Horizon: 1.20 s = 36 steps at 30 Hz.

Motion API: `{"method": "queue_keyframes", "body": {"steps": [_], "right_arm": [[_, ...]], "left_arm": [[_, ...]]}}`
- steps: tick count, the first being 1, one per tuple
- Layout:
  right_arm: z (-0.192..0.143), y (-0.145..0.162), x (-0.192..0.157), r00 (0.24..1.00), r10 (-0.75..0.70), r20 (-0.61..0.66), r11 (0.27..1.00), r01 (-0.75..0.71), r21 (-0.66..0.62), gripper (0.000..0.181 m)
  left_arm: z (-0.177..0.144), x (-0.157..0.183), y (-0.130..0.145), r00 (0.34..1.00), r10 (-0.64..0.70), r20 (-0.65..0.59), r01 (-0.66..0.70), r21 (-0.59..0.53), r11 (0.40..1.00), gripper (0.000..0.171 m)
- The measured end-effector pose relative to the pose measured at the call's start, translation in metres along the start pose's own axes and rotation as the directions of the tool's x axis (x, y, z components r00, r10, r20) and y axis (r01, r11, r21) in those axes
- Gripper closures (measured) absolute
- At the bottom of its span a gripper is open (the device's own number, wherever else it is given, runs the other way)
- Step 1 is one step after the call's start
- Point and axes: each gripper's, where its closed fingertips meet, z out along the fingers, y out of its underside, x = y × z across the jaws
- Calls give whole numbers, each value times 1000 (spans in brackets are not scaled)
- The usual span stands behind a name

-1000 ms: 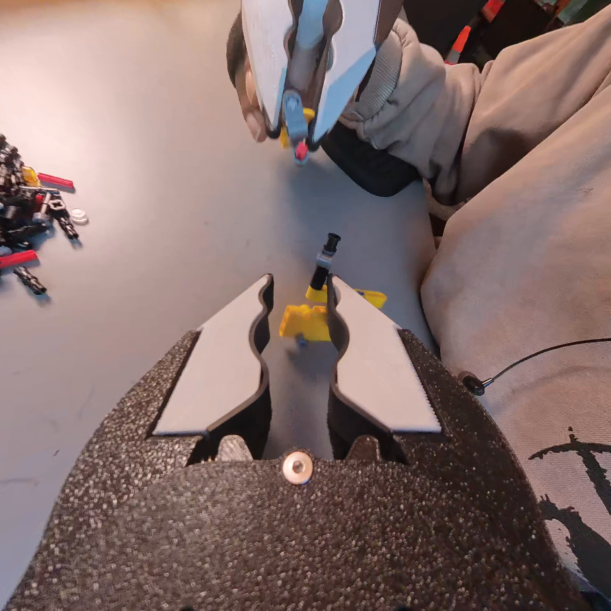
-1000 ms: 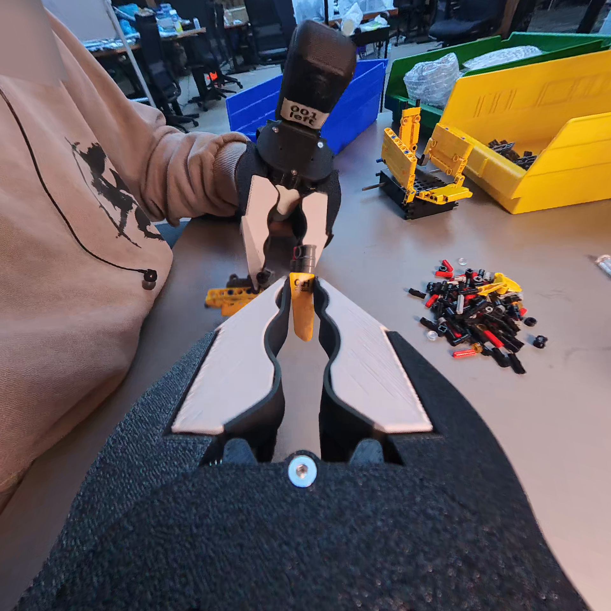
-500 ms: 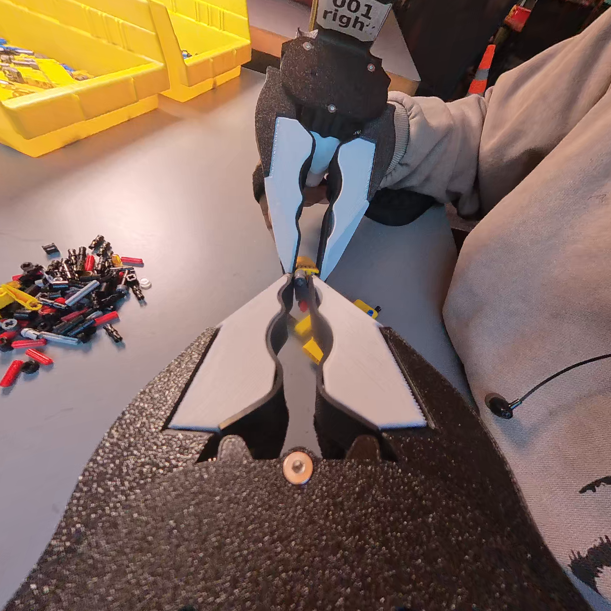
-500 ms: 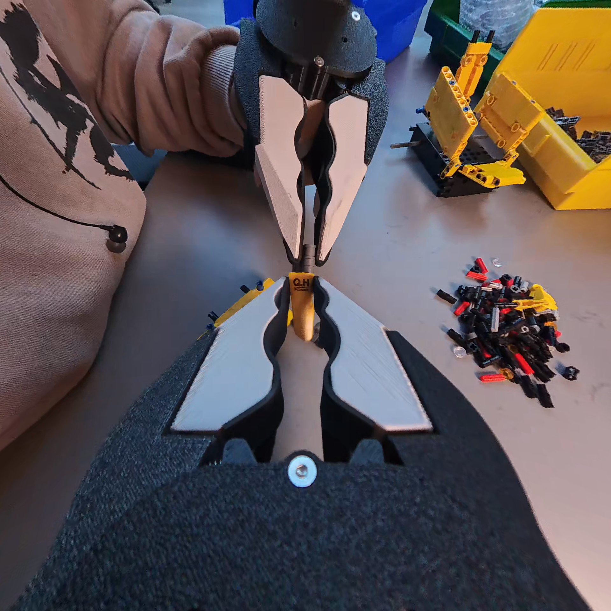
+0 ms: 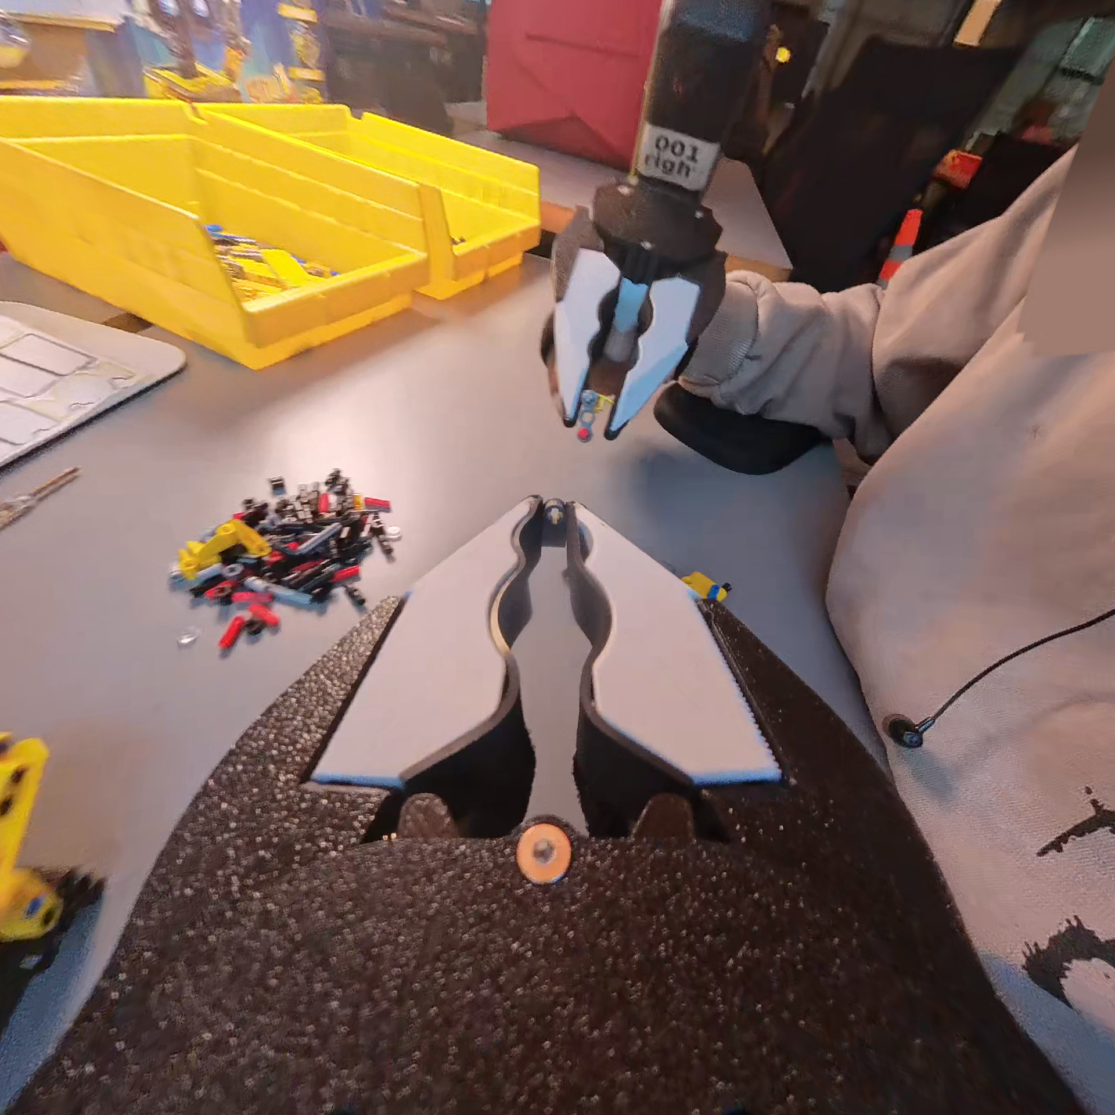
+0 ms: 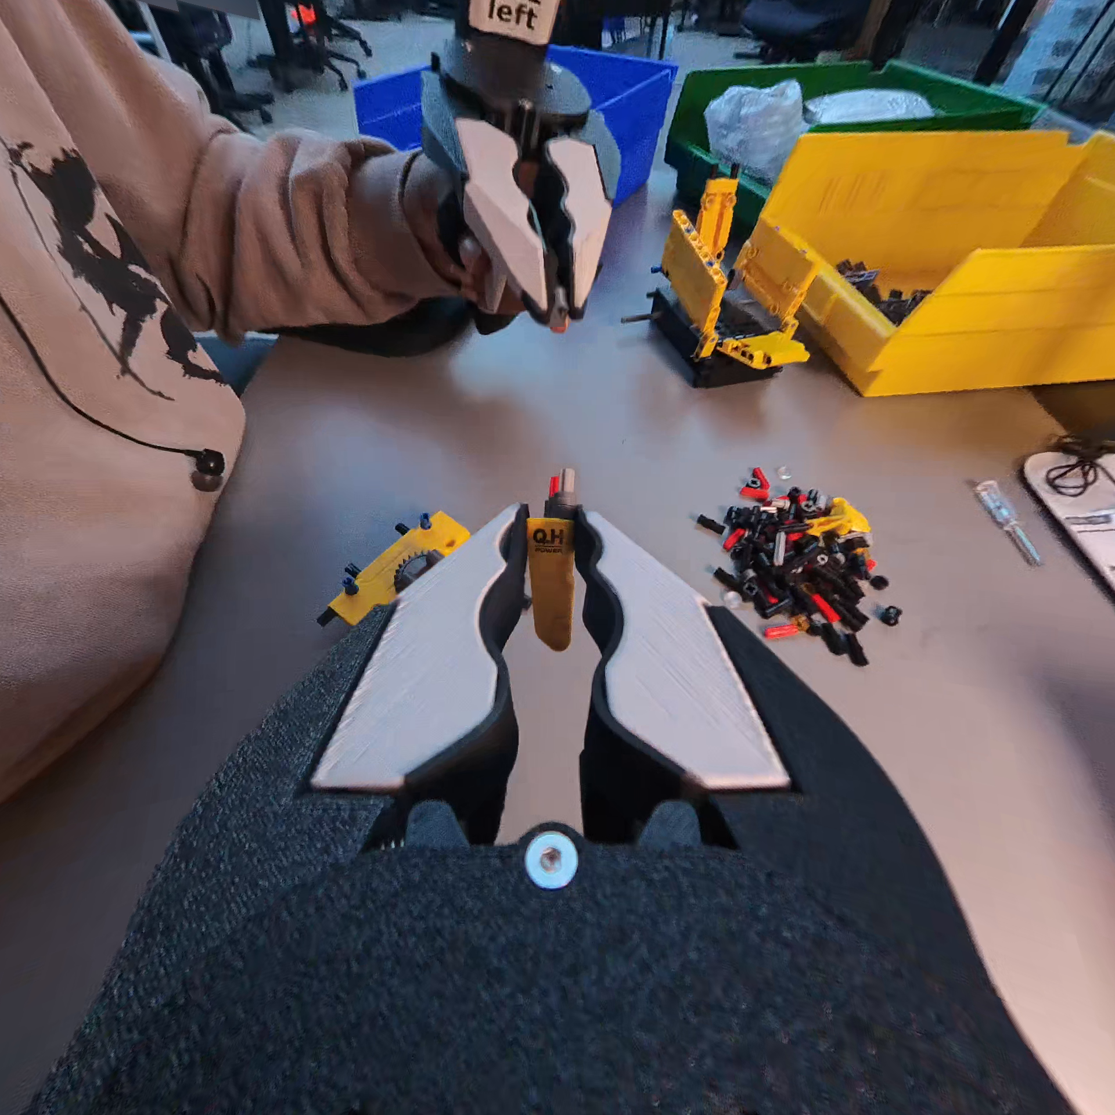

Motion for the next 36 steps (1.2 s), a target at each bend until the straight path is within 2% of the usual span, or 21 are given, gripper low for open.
{"method": "queue_keyframes", "body": {"steps": [4, 6, 8, 14, 22, 27, 31, 33, 36], "right_arm": [[15, 4, -3, 998, -67, 4, 997, 68, -44, 167], [17, 11, -5, 999, -49, 19, 998, 50, -45, 167], [17, 15, -7, 999, -39, 27, 998, 41, -50, 167], [22, 19, -11, 999, -33, 38, 998, 35, -49, 167], [29, 22, -17, 998, -42, 53, 997, 46, -64, 167], [29, 25, -13, 999, -44, 30, 996, 46, -72, 167], [33, 24, -14, 998, -65, 18, 995, 66, -69, 167], [35, 23, -16, 996, -86, 13, 994, 87, -70, 167], [36, 28, -14, 994, -111, -1, 989, 110, -94, 167]], "left_arm": [[27, 18, 19, 995, -24, -95, 14, -102, 995, 166], [32, 12, 41, 999, 29, -45, -38, -196, 980, 166], [36, 15, 57, 997, 56, -47, -66, -270, 960, 165], [41, 14, 80, 996, 80, -38, -88, -379, 921, 165], [35, 16, 72, 997, 67, -49, -80, -341, 937, 157], [20, 4, 58, 998, 67, -4, -65, -291, 955, 154], [19, 1, 55, 997, 75, 5, -71, -271, 960, 154], [21, 7, 61, 997, 75, -33, -81, -296, 952, 154], [16, 37, 72, 975, 77, -207, -146, -343, 928, 155]]}}
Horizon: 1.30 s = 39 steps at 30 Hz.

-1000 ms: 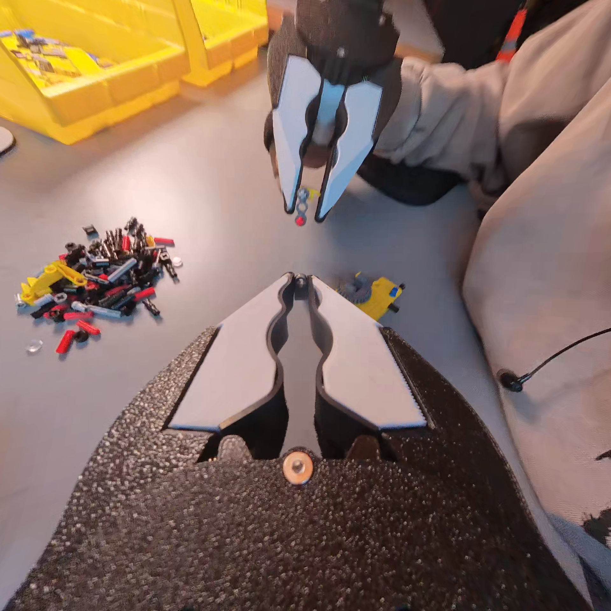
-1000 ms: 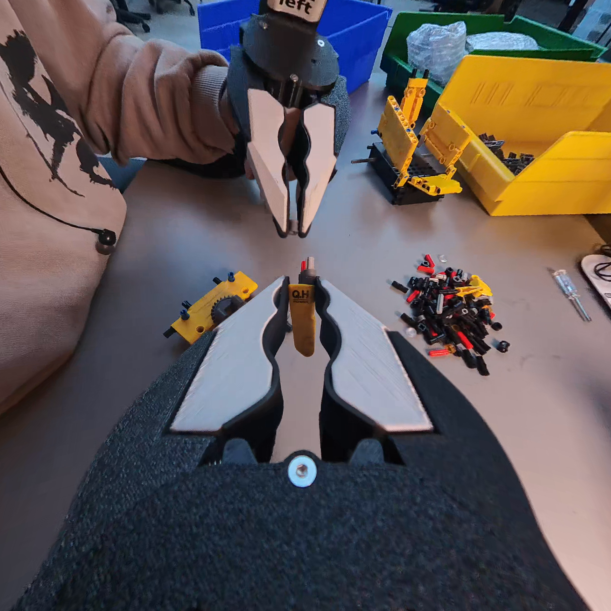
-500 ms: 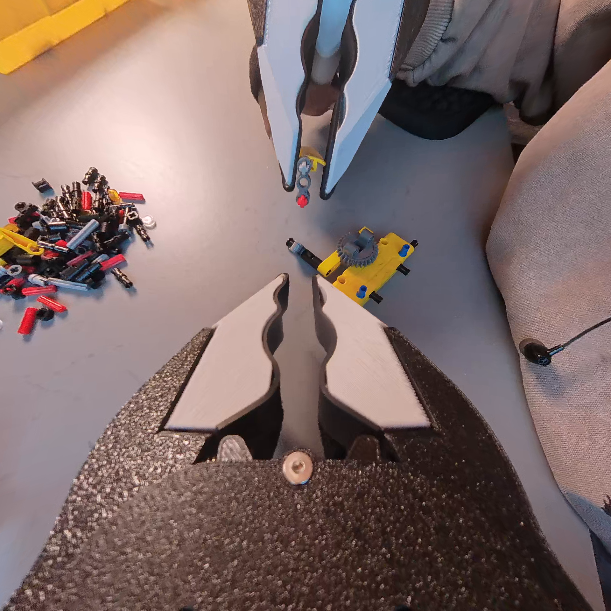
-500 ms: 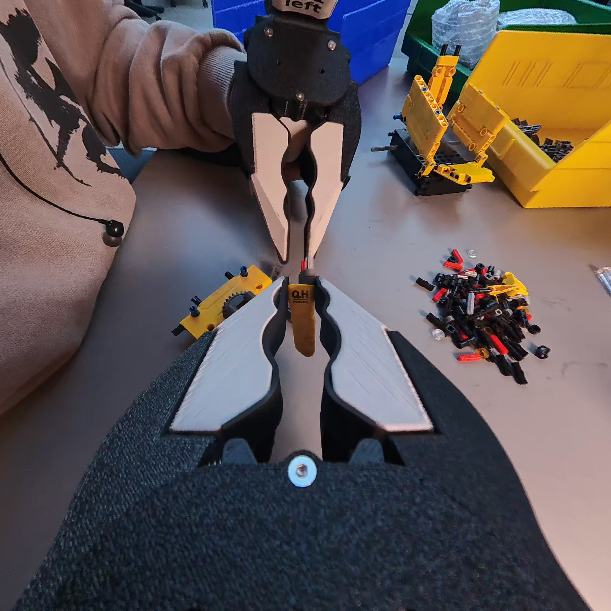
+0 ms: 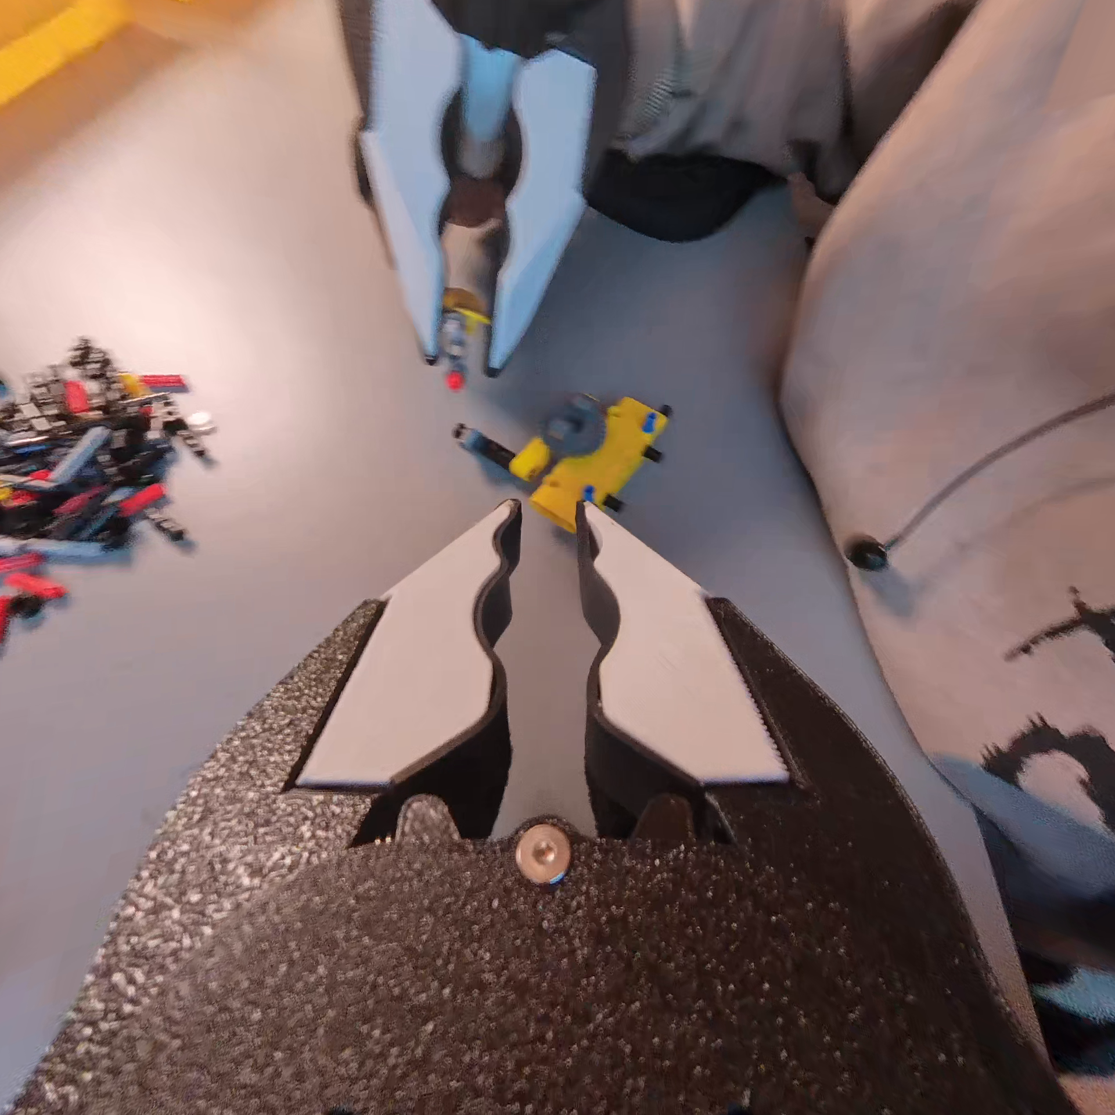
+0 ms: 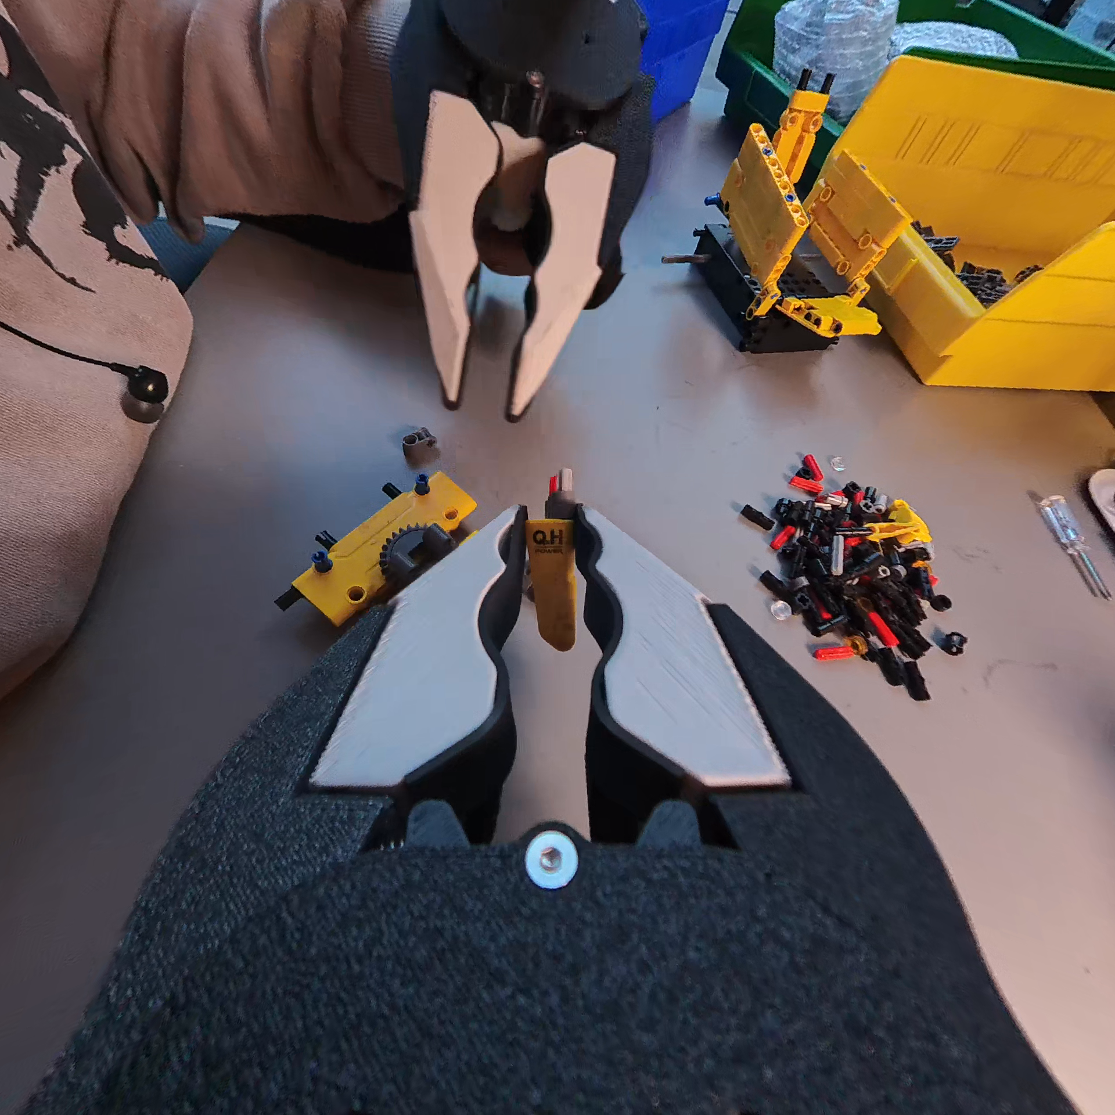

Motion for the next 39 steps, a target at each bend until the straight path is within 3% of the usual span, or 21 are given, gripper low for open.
{"method": "queue_keyframes", "body": {"steps": [5, 10, 19, 24, 29, 34, 39], "right_arm": [[-2, 5, 7, 1000, 21, -24, 1000, -21, -11, 167], [-1, 7, 8, 999, 16, -28, 1000, -16, -23, 167], [-3, 26, 18, 997, 37, -73, 991, -46, -123, 168], [-1, 29, 17, 997, 40, -71, 989, -50, -139, 168], [0, 23, 12, 998, 33, -47, 993, -39, -113, 168], [1, 21, 9, 999, 33, -34, 994, -37, -107, 168], [0, 13, 6, 999, 31, -21, 997, -33, -70, 167]], "left_arm": [[8, 26, 33, 992, 70, -108, -90, -187, 978, 147], [10, 21, 47, 992, 93, -86, -113, -269, 957, 165], [-5, -32, 8, 978, 55, 202, -45, -54, 998, 165], [7, -41, 15, 972, 2, 234, 15, -72, 997, 165], [21, -39, 5, 972, 0, 234, 12, -49, 999, 165], [37, -34, 21, 976, 45, 215, -7, -174, 985, 165], [31, -38, 7, 968, 23, 249, 0, -94, 996, 158]]}}
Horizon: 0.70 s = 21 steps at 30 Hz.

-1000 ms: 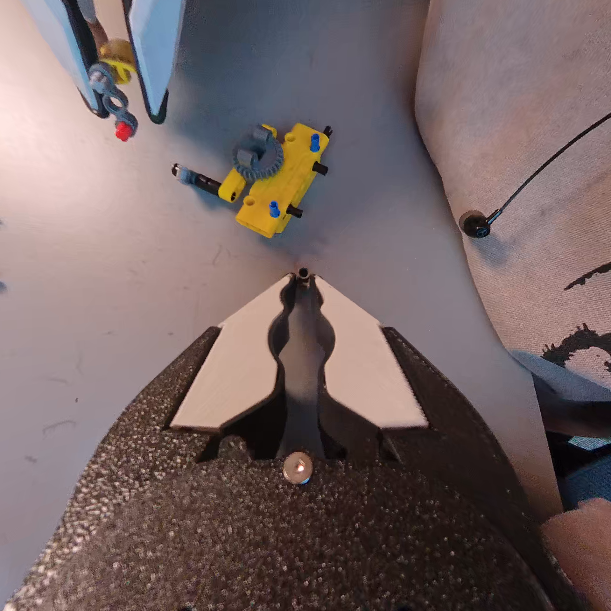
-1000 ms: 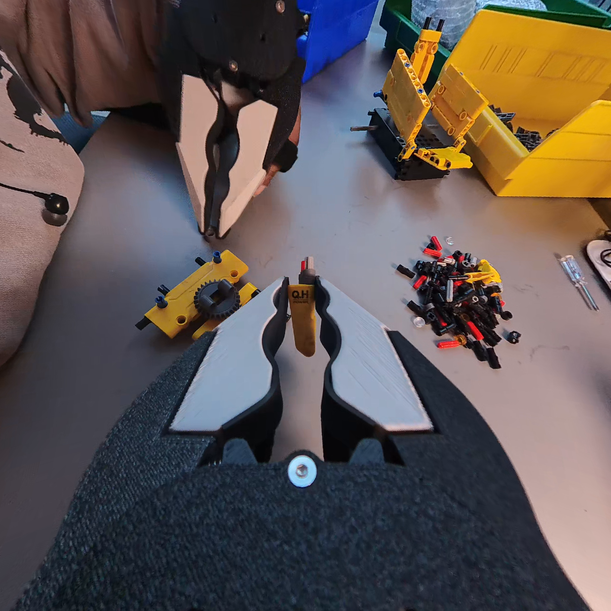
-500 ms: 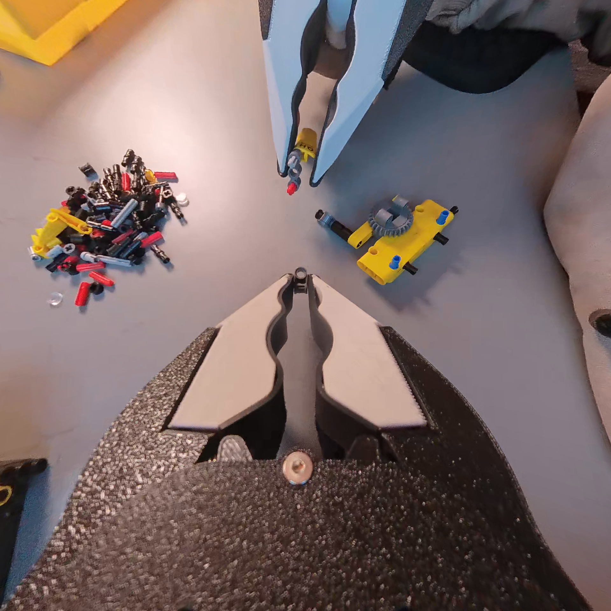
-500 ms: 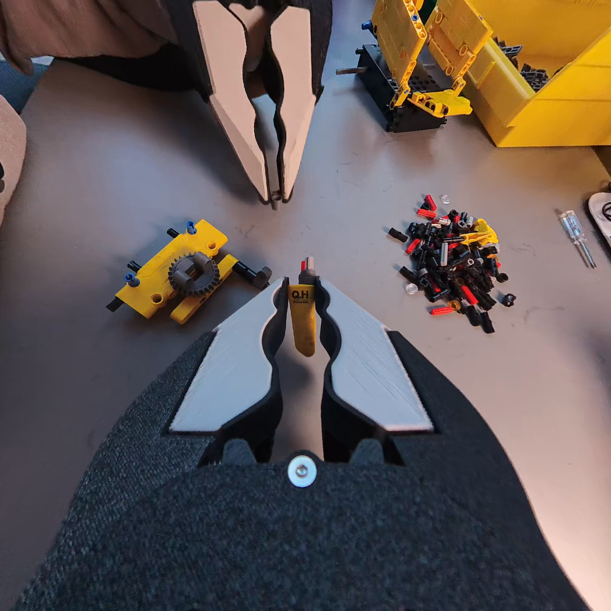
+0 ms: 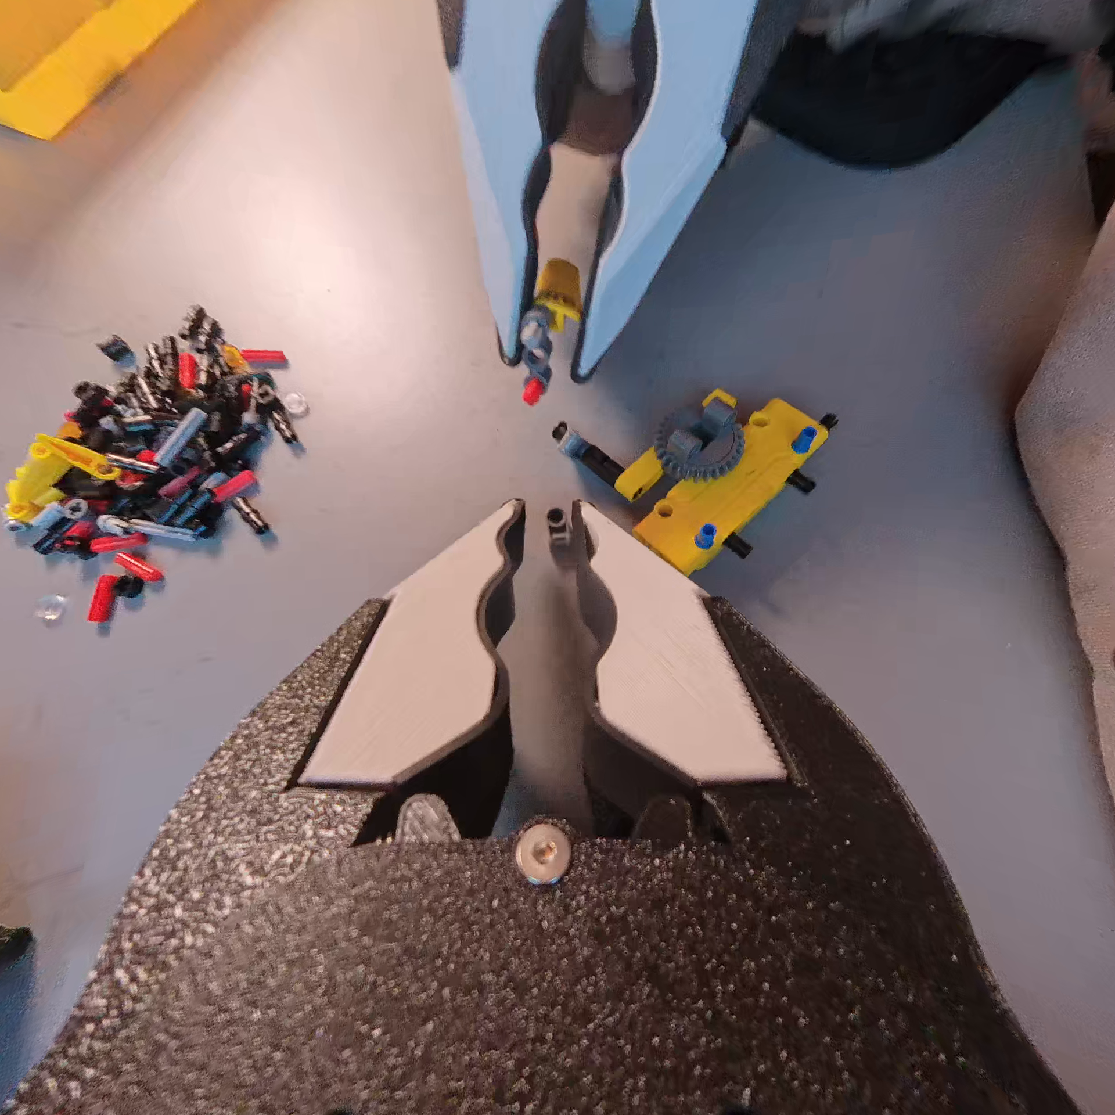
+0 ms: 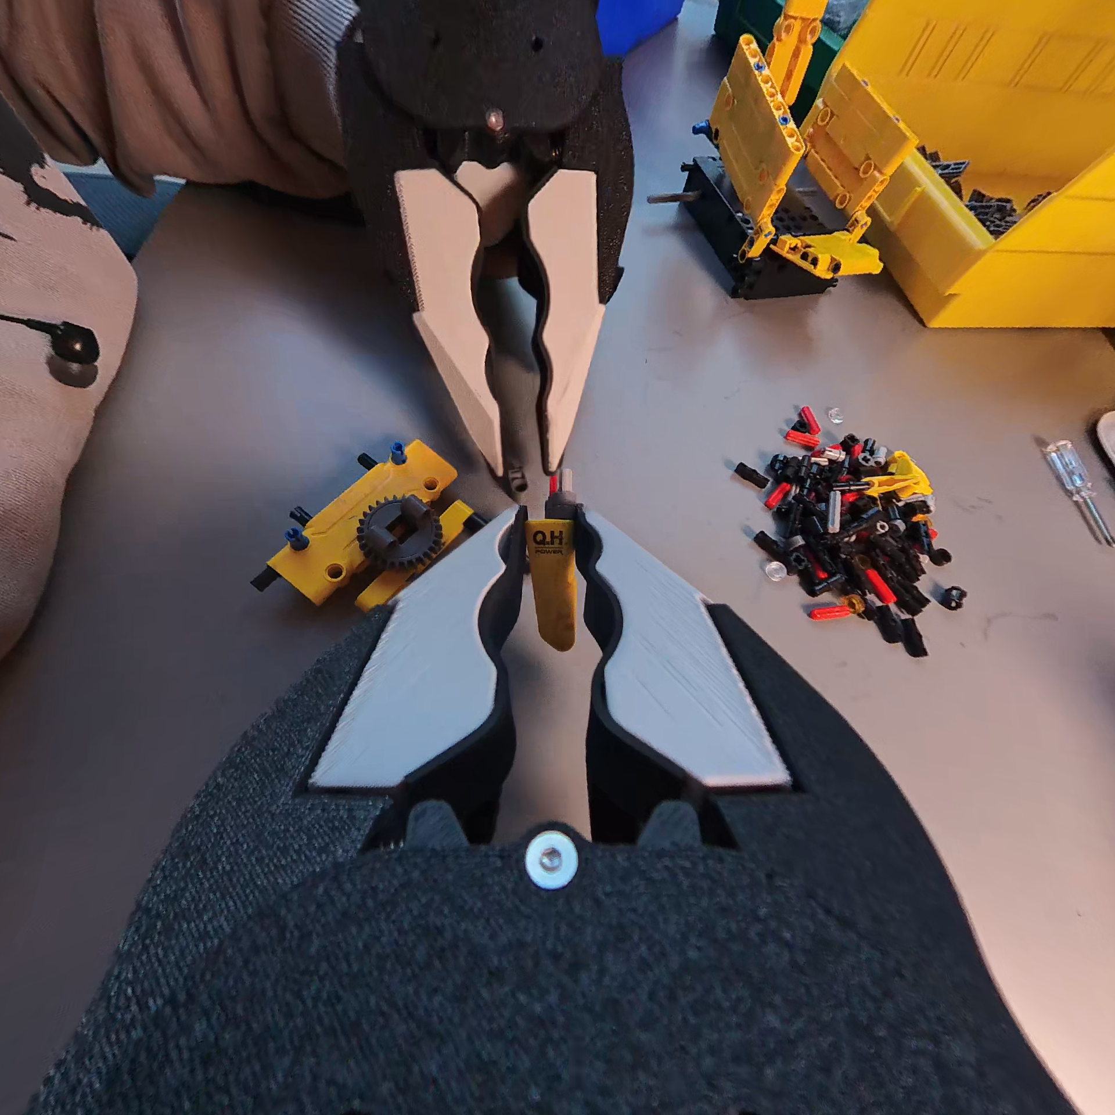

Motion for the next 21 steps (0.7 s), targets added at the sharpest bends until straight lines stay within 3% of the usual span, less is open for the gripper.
{"method": "queue_keyframes", "body": {"steps": [5, 11, 21], "right_arm": [[3, -11, -9, 999, -18, 26, 999, 17, 42, 167], [10, -14, -19, 998, -55, 41, 998, 54, 35, 167], [3, -18, -16, 998, -51, 33, 997, 48, 67, 167]], "left_arm": [[-20, 5, -45, 997, -47, -56, 60, 254, 965, 157], [-14, 13, -44, 999, 47, -19, -42, 229, 973, 168], [-23, 11, -47, 999, 36, -21, -30, 261, 965, 168]]}}
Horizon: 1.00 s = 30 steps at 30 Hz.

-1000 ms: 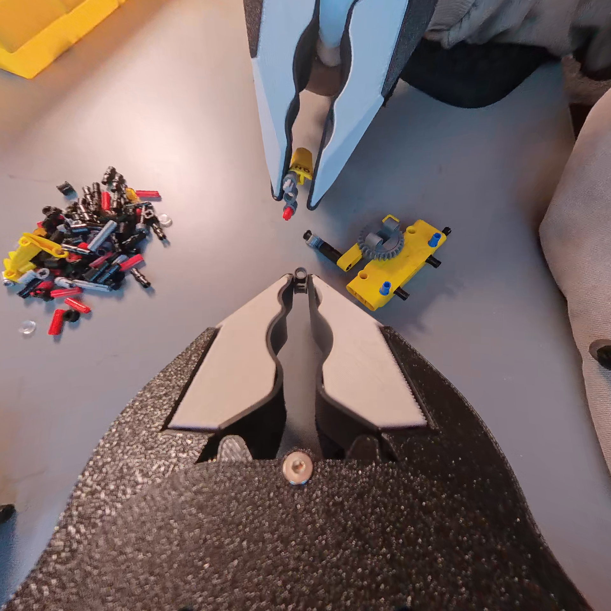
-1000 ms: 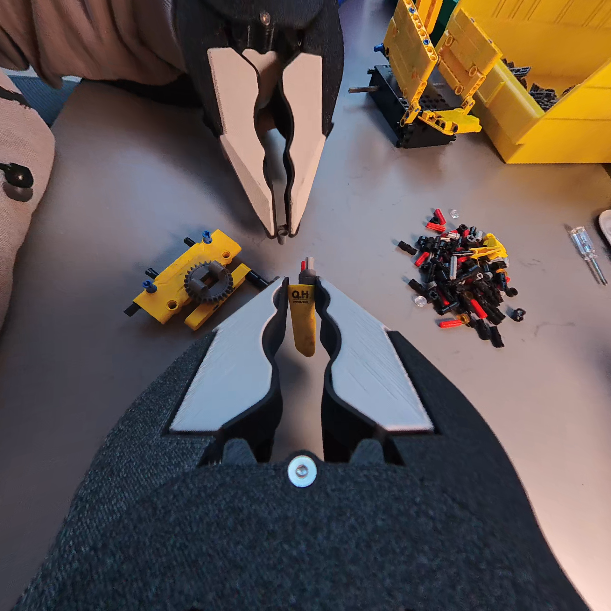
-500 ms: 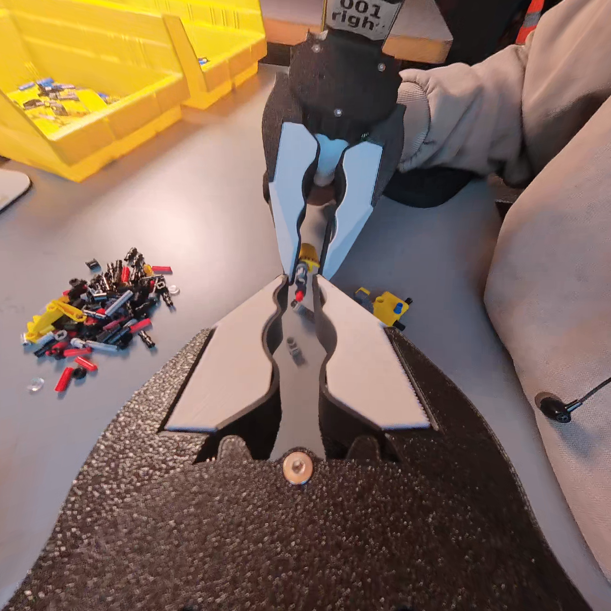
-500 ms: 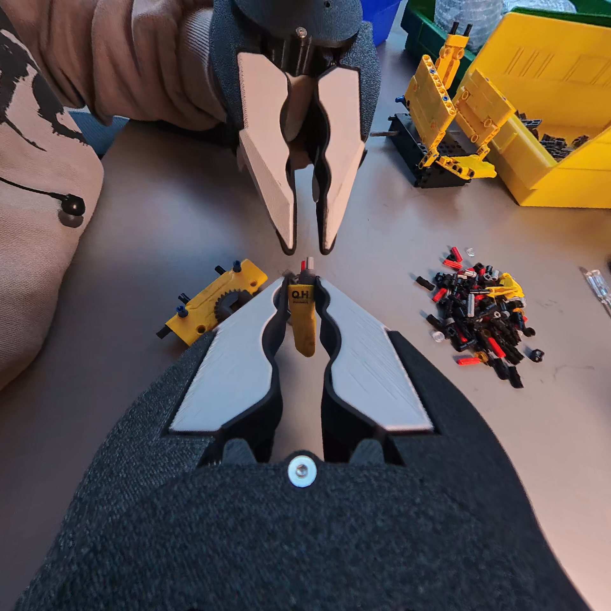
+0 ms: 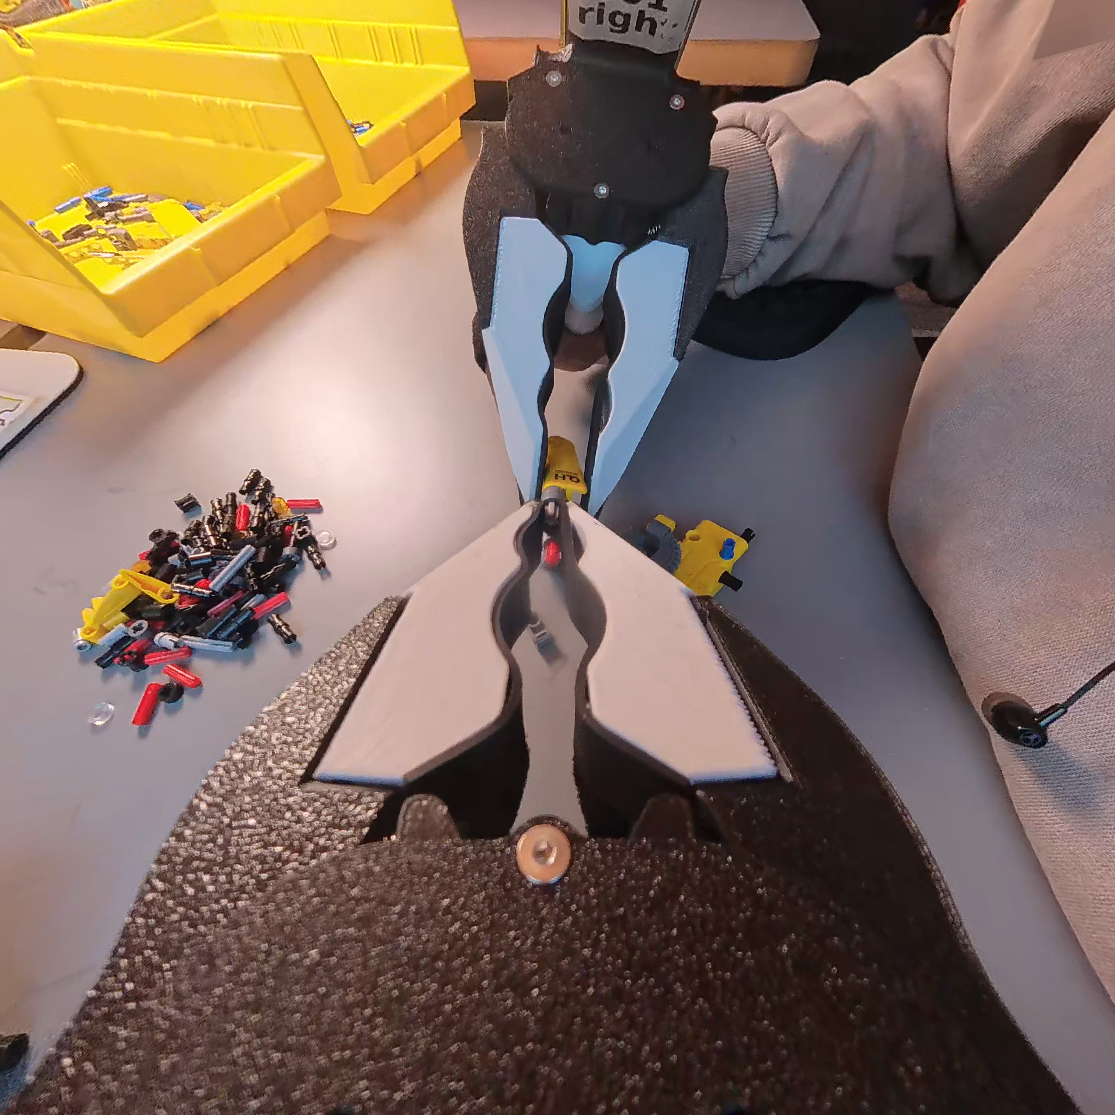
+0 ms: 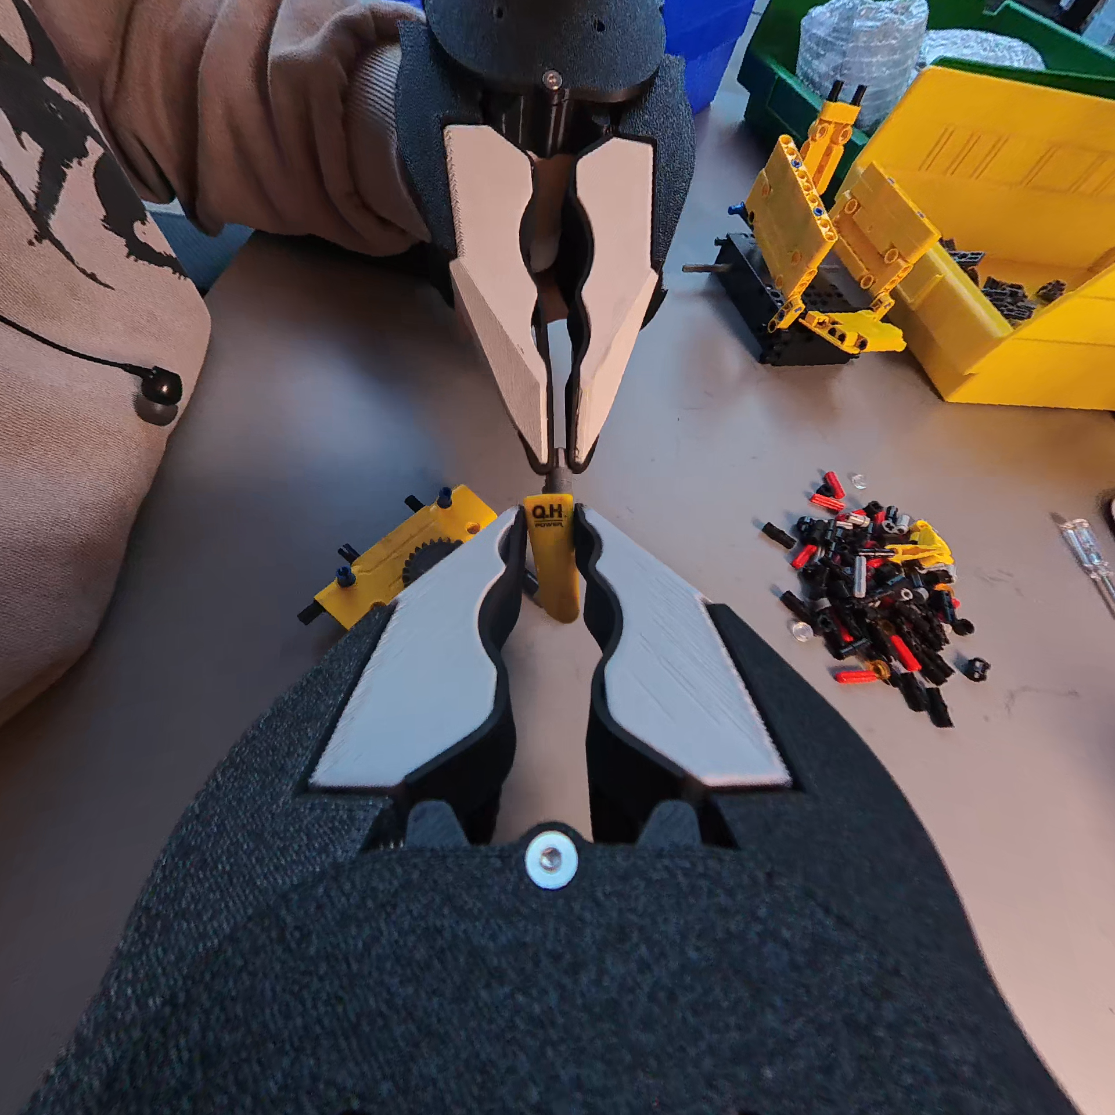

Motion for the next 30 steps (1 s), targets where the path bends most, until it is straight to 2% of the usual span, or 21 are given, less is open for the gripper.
{"method": "queue_keyframes", "body": {"steps": [4, 6, 11, 15, 22, 23, 24, 25, 26, 28, 30], "right_arm": [[0, -1, -1, 1000, -16, 3, 1000, 16, -11, 168], [1, -3, -3, 1000, -15, 10, 1000, 15, -7, 168], [1, -7, -9, 999, -35, 29, 999, 34, 5, 169], [-1, -11, -13, 998, -42, 51, 999, 41, 18, 169], [-12, -28, -13, 997, -16, 78, 996, 9, 90, 170], [-15, -21, -10, 997, -18, 70, 998, 14, 57, 170], [-25, -6, 5, 1000, -9, 14, 1000, 8, 11, 170], [-42, -3, 18, 998, 58, -13, 996, -57, 62, 170], [-55, -13, 25, 994, 109, -7, 984, -107, 143, 170], [-52, -33, 24, 998, 55, -6, 983, -53, 178, 169], [-36, -33, 18, 999, 32, 11, 990, -34, 139, 169]], "left_arm": [[-1, 2, 0, 1000, 5, -9, -5, 12, 1000, 168], [0, 4, -1, 1000, 17, -8, -17, 13, 1000, 157], [2, 9, 2, 998, 57, -25, -57, -14, 998, 165], [-2, 13, -2, 997, 18, -71, -19, -15, 1000, 166], [-14, 14, -20, 992, -61, -114, 68, 59, 996, 166], [-23, 4, -19, 994, -73, -76, 78, 66, 995, 167], [-43, -16, -20, 993, -117, -11, 118, 119, 986, 167], [-64, -28, -25, 985, -174, -6, 171, 196, 966, 168], [-70, -31, -26, 985, -173, -1, 170, 206, 964, 167], [-53, -20, -31, 990, -136, -43, 142, 194, 971, 167], [-41, -12, -36, 982, -157, -101, 174, 194, 965, 167]]}}
